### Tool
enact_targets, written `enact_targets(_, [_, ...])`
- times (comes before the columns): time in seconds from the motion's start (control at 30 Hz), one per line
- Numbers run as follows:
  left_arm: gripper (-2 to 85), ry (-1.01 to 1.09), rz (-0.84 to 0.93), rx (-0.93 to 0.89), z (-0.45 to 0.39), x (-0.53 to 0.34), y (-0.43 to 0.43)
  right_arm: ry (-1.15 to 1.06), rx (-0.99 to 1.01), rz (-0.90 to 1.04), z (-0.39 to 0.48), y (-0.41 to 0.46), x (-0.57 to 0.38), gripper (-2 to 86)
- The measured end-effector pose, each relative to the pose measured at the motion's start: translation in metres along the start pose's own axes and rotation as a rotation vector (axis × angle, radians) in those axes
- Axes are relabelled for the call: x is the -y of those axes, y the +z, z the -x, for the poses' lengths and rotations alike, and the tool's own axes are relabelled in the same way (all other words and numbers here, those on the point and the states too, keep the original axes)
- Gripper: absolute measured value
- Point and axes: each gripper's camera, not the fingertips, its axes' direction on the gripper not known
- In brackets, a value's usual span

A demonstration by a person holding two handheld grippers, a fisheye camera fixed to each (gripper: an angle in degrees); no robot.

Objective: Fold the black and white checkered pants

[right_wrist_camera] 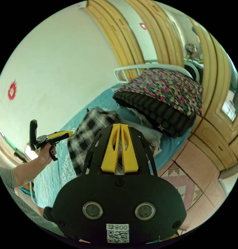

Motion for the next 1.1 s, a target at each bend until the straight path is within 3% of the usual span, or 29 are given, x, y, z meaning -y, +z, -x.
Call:
enact_targets(0.13, [0.2,0.006,0.118,0.013,-0.005,-0.003,0.026,-0.171,-0.008,0.022,0.069,0.019,0.03,0.1])
enact_targets(0.33, [0.2,0.045,0.073,0.056,-0.004,-0.018,0.027,-0.368,-0.155,0.361,0.133,0.094,0.041,0.1])
enact_targets(0.43, [0.2,0.007,0.073,0.009,0.007,-0.025,0.029,-0.42,-0.244,0.304,0.151,0.086,0.035,0.1])
enact_targets(0.53, [0.1,-0.061,0.075,-0.105,0.029,-0.034,0.024,-0.376,-0.189,0.286,0.149,0.07,0.036,0.2])
enact_targets(0.63, [0.1,-0.137,-0.068,-0.237,0.053,-0.055,0.001,-0.327,-0.069,0.268,0.138,0.04,0.041,0.2])
enact_targets(0.77, [0.1,-0.168,-0.183,-0.318,0.076,-0.097,-0.023,-0.28,0.003,0.059,0.117,-0.025,0.046,0.6])
enact_targets(0.9, [0.1,-0.188,-0.145,-0.366,0.087,-0.135,-0.024,-0.205,-0.09,-0.054,0.086,-0.057,0.063,1.8])
enact_targets(1.1, [0.1,-0.186,-0.015,-0.406,0.094,-0.189,-0.019,-0.121,-0.231,0.013,0.039,-0.07,0.089,6.7])
